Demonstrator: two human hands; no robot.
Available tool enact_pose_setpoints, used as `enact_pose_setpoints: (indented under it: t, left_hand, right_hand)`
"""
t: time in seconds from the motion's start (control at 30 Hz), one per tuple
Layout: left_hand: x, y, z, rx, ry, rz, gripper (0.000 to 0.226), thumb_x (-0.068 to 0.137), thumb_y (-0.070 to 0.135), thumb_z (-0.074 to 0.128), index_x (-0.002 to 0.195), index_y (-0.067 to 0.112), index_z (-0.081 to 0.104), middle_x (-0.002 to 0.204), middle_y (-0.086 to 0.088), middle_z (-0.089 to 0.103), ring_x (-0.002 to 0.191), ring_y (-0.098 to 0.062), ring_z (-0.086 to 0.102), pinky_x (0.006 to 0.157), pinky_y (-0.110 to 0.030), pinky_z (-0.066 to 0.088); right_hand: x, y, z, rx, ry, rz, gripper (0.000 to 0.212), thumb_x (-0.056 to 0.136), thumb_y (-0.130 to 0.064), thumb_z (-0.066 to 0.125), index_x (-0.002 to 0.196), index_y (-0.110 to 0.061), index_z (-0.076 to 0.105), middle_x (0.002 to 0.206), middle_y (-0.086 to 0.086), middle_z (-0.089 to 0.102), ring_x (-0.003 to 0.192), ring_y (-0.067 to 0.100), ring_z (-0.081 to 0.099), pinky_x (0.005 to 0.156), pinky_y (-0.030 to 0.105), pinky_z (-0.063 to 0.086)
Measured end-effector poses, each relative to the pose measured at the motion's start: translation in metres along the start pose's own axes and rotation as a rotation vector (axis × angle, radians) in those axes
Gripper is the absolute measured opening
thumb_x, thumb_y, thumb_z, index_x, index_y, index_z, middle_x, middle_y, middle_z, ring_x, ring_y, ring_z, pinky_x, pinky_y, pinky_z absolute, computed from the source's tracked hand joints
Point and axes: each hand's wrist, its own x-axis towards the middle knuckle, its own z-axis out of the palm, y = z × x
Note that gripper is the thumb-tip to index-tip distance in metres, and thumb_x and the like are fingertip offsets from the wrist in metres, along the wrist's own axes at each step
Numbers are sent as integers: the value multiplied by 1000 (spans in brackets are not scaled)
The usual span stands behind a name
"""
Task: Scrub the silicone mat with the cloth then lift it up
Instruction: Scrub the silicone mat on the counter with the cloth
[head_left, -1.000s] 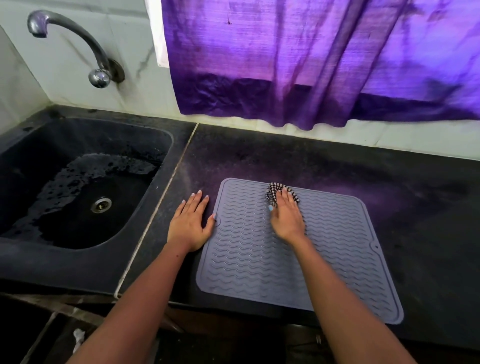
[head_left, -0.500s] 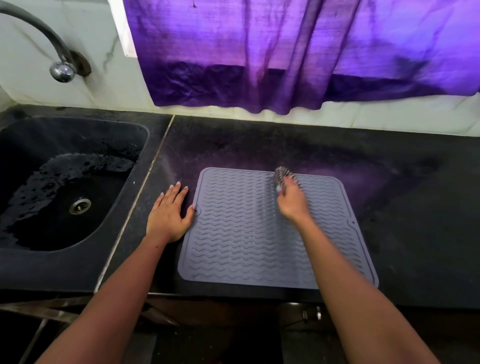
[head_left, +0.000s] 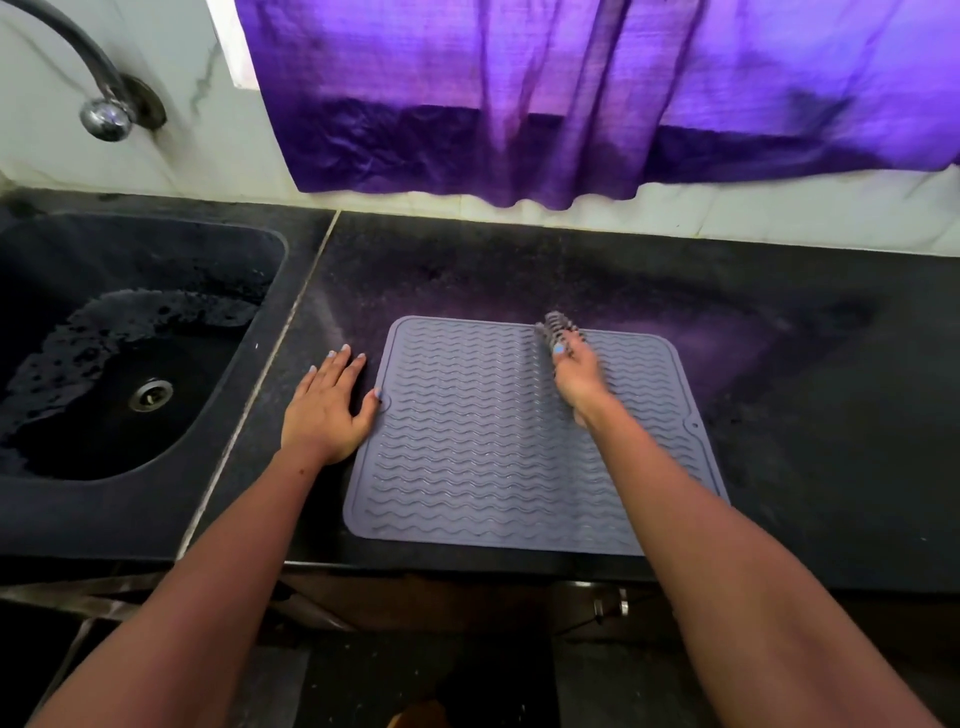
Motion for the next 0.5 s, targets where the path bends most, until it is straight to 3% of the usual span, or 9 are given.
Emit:
enact_pose_setpoints:
  t: [0.03, 0.07, 0.13, 0.2, 0.3, 0.5]
  left_hand:
    - [0, 0, 0, -1, 4, 1, 85, 79, 63, 11, 145, 14, 34, 155, -6, 25, 145, -19, 18, 119, -36, 10]
    - [0, 0, 0, 0, 8, 2, 85, 79, 63, 11, 145, 14, 35, 155, -6, 25, 145, -19, 18, 119, -36, 10]
    - [0, 0, -1, 1, 10, 4, 85, 79, 63, 11, 145, 14, 35, 155, -6, 25, 145, -19, 19, 119, -36, 10]
    - [0, 0, -1, 0, 8, 4, 85, 79, 63, 12, 145, 14, 35, 155, -6, 25, 145, -19, 18, 119, -35, 10]
    - [1, 0, 0, 3, 9, 6, 85, 80, 63, 12, 145, 14, 35, 155, -6, 25, 145, -19, 18, 119, -36, 10]
    - [1, 2, 1, 12, 7, 1, 84, 80, 62, 11, 145, 14, 33, 155, -7, 24, 145, -20, 18, 119, -36, 10]
  right_hand:
    - [1, -5, -2, 119, 140, 43, 44, 99, -18, 37, 143, -20, 36, 149, 5, 35, 134, 26, 36, 108, 34, 31]
    - [-1, -10, -4, 82, 255, 48, 45, 99, -17, 37, 143, -19, 33, 151, 5, 32, 137, 26, 31, 112, 37, 28]
    - [-8, -11, -6, -229, 325, -60, 52, 97, -13, 39, 146, -16, 24, 156, 1, 18, 145, 23, 13, 120, 38, 8]
    - [-18, -2, -1, -503, 246, -203, 60, 94, -11, 43, 148, -11, 17, 157, 4, 10, 146, 20, 2, 119, 33, -4]
    - [-29, 21, 16, -763, -6, -239, 65, 97, -23, 37, 149, -7, 0, 157, 11, -7, 145, 22, -8, 118, 34, -5]
    - [-21, 21, 11, -817, -188, -210, 69, 99, -34, 32, 148, -8, -10, 155, 9, -19, 144, 21, -17, 117, 33, -7]
